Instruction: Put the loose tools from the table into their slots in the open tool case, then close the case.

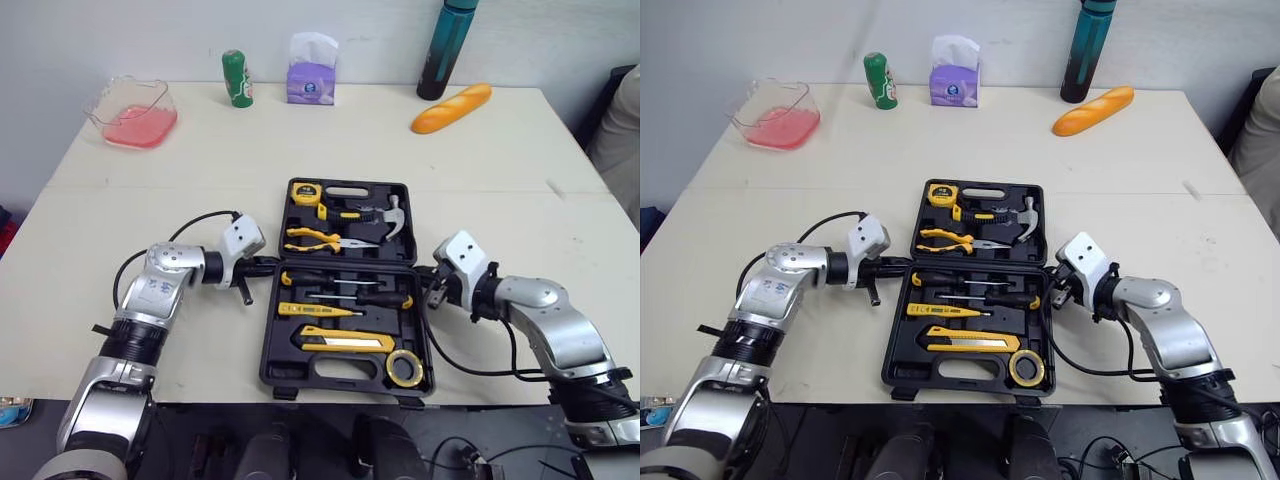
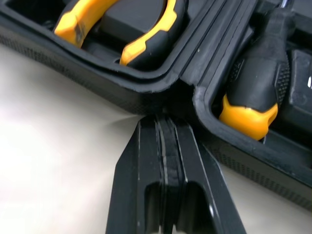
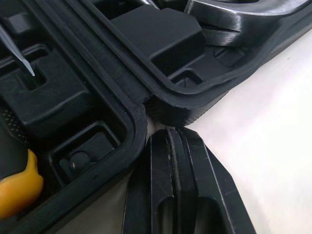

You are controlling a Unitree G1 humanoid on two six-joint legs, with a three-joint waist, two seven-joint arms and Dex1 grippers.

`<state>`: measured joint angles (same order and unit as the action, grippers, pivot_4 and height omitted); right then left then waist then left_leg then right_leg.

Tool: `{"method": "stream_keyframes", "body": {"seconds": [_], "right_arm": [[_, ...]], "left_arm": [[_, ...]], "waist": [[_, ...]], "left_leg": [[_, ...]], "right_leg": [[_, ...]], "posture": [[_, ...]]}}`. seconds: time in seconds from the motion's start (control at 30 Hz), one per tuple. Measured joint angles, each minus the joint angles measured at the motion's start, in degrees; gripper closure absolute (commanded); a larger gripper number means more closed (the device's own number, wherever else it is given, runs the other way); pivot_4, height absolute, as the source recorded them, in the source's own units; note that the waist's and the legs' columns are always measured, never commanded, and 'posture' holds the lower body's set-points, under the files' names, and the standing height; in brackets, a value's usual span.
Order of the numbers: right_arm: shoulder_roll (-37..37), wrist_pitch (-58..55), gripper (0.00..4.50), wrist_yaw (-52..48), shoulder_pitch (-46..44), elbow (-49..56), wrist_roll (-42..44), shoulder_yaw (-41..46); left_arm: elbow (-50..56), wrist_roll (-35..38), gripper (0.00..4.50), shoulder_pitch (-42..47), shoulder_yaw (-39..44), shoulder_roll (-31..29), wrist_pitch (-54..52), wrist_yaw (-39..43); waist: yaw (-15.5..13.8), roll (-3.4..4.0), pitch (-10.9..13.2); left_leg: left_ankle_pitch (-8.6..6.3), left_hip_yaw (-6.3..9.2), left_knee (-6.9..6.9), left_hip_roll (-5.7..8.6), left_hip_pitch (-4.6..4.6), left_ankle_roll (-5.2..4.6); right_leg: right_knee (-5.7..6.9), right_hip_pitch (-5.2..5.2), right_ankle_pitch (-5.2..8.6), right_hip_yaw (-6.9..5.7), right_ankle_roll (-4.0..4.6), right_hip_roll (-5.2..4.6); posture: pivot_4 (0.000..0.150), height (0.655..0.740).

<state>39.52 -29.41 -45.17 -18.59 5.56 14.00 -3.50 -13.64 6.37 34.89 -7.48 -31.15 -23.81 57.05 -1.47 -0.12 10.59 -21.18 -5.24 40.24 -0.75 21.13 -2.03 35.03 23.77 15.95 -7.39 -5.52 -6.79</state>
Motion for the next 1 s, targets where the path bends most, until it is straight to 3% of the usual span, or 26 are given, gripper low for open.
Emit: {"method": "stream_keyframes", "body": {"seconds": [0.6,0.77,0.8,0.9,1.0], "right_arm": [[3.4,2.7,4.50,-0.9,1.7,1.4,-5.1,0.3],[9.5,3.4,4.50,-2.6,6.8,4.7,-4.5,4.7],[10.2,1.8,4.50,-3.0,7.4,6.1,-3.3,6.5],[10.4,-4.8,3.50,-3.2,6.5,9.9,1.7,11.0],[6.7,-17.4,1.97,-0.5,-0.8,11.4,9.6,14.4]], "left_arm": [[2.3,-0.9,4.48,-1.6,0.8,2.1,-0.9,-3.7],[5.9,1.9,4.48,-5.3,4.4,-4.2,-2.9,-2.0],[6.1,3.3,3.83,-5.3,6.2,-5.4,-4.6,-1.9],[7.1,7.6,2.55,-3.1,10.2,-7.0,-11.5,-2.0],[8.5,11.8,1.08,4.0,11.2,-6.4,-24.8,-4.3]], "waist": [[-0.3,0.00,0.0],[0.3,0.01,0.0],[0.5,0.02,0.0],[0.3,0.02,0.0],[0.1,0.02,0.0]], "left_leg": [[0.05,0.10,0.09,0.09,-0.05,-0.05],[0.06,0.04,0.03,-0.02,-0.06,-0.01],[0.07,0.04,0.04,-0.06,-0.09,0.02],[0.10,0.08,0.05,-0.08,-0.11,0.06],[0.11,0.11,0.11,-0.03,-0.08,0.04]], "right_leg": [[0.00,-0.14,-0.04,0.01,-0.07,-0.07],[-0.02,-0.10,-0.04,0.01,-0.07,-0.01],[0.02,-0.09,-0.04,0.03,-0.07,0.01],[0.07,-0.11,-0.04,0.03,-0.04,0.02],[0.09,-0.11,-0.07,0.07,-0.02,0.01]], "posture": [[0.150,0.7400],[0.150,0.7400],[0.150,0.7400],[0.150,0.7400],[0.150,0.7400]]}}
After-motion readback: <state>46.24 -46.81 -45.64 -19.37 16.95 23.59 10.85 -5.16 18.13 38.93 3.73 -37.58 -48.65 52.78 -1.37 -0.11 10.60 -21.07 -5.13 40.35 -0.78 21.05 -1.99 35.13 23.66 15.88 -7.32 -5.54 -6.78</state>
